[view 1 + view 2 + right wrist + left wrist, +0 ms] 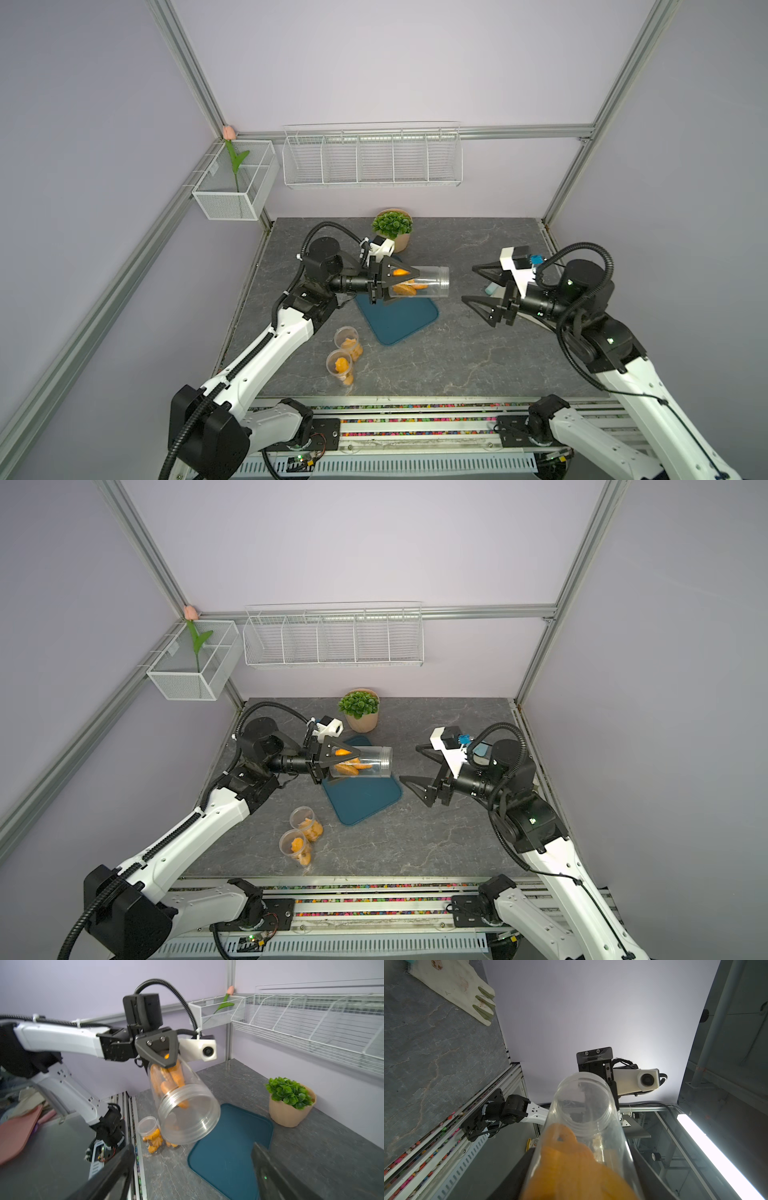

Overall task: Pour the cookies out of the jar
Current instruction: Unscrew the lid from the jar.

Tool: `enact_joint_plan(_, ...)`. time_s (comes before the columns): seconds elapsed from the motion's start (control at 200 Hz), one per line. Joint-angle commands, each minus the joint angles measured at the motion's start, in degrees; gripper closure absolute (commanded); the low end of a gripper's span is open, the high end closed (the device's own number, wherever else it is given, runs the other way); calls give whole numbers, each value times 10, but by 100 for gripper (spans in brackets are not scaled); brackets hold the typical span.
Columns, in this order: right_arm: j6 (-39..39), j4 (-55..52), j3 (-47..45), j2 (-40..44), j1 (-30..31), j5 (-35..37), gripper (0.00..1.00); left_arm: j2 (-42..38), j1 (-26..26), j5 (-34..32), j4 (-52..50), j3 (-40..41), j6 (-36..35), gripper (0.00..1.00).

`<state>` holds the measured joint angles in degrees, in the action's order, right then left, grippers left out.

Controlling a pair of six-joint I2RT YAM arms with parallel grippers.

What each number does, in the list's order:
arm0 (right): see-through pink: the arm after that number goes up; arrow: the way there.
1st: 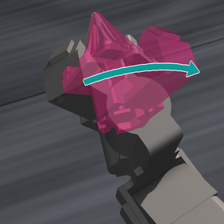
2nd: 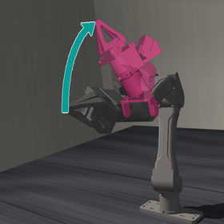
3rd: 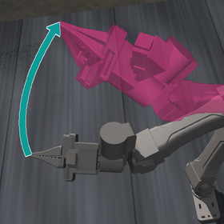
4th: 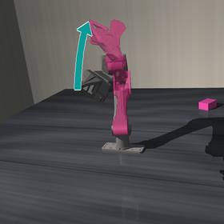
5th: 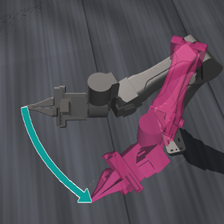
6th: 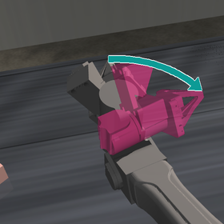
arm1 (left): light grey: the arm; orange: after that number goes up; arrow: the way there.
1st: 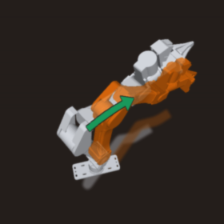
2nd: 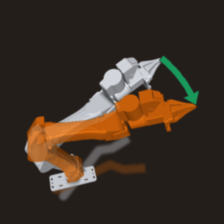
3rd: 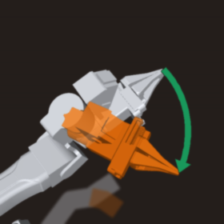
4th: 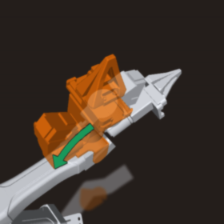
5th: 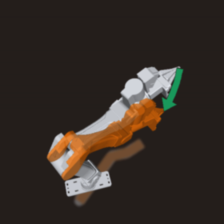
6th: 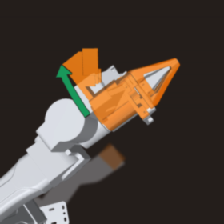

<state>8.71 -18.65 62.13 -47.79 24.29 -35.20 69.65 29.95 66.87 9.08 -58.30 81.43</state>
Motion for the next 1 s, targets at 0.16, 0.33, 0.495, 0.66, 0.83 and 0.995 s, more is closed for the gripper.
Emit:
enact_joint_plan(0.16,466,-24,85,-138,-27,-169,6,-5,0,-2,-25,-40,-29,40)
enact_joint_plan(0.33,532,33,82,-155,-20,-224,7,-1,0,-3,-20,-47,-26,40)
enact_joint_plan(0.495,538,60,65,-168,-3,-240,7,1,-1,-3,-18,-46,-25,40)
enact_joint_plan(0.66,560,115,52,-185,29,-265,5,-1,0,-3,-19,-47,-25,40)
enact_joint_plan(0.83,565,128,43,-183,28,-282,0,-1,-1,-3,-17,-42,-26,40)
enact_joint_plan(0.995,575,142,38,-176,30,-290,5,-2,-1,-2,-18,-42,-25,40)
